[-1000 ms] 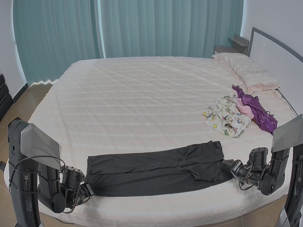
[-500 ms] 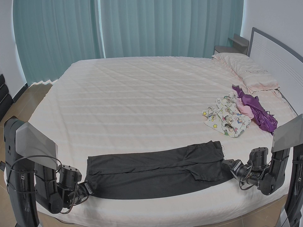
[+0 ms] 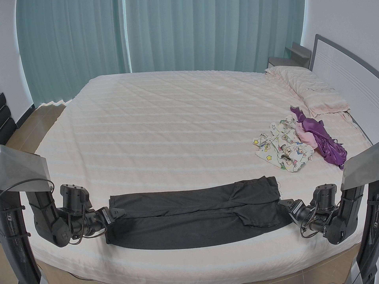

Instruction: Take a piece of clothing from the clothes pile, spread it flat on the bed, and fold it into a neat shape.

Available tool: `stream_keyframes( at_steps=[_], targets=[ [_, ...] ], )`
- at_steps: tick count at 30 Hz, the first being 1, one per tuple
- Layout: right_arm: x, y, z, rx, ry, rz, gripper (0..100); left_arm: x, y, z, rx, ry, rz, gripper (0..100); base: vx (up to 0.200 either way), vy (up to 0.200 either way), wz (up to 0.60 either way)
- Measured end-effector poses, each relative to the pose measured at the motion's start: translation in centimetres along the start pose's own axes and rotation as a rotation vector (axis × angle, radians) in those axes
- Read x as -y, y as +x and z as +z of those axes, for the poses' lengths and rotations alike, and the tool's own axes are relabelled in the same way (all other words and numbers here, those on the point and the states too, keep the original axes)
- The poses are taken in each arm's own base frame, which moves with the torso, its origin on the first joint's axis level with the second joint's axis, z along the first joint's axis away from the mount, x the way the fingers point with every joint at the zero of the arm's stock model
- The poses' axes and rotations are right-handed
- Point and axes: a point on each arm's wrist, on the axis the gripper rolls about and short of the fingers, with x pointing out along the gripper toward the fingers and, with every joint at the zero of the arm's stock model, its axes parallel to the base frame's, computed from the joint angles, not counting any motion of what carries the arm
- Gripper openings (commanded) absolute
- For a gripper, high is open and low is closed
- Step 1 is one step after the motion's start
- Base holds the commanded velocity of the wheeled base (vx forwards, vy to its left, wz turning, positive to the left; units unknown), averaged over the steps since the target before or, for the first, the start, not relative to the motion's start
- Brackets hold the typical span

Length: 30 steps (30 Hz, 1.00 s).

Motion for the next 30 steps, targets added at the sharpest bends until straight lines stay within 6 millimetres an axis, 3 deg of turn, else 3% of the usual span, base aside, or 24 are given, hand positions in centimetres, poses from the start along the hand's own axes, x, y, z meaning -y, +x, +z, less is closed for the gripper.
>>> stream_keyframes(
  at_steps=[9, 15, 30],
  targets=[
    [0.0, 0.0, 0.0, 0.001, 0.002, 0.001, 100, -1.5, 2.9, 3.2, -0.048, 0.135, -0.04, 100, 0.0, 0.0, 0.0],
    [0.0, 0.0, 0.1, 0.002, 0.002, 0.002, 100, -2.2, 4.5, 3.2, -0.067, 0.173, -0.035, 100, 0.0, 0.0, 0.0],
    [0.0, 0.0, 0.1, 0.003, 0.003, 0.001, 100, -2.5, 6.1, 3.1, -0.078, 0.262, -0.042, 100, 0.0, 0.0, 0.0]
  ],
)
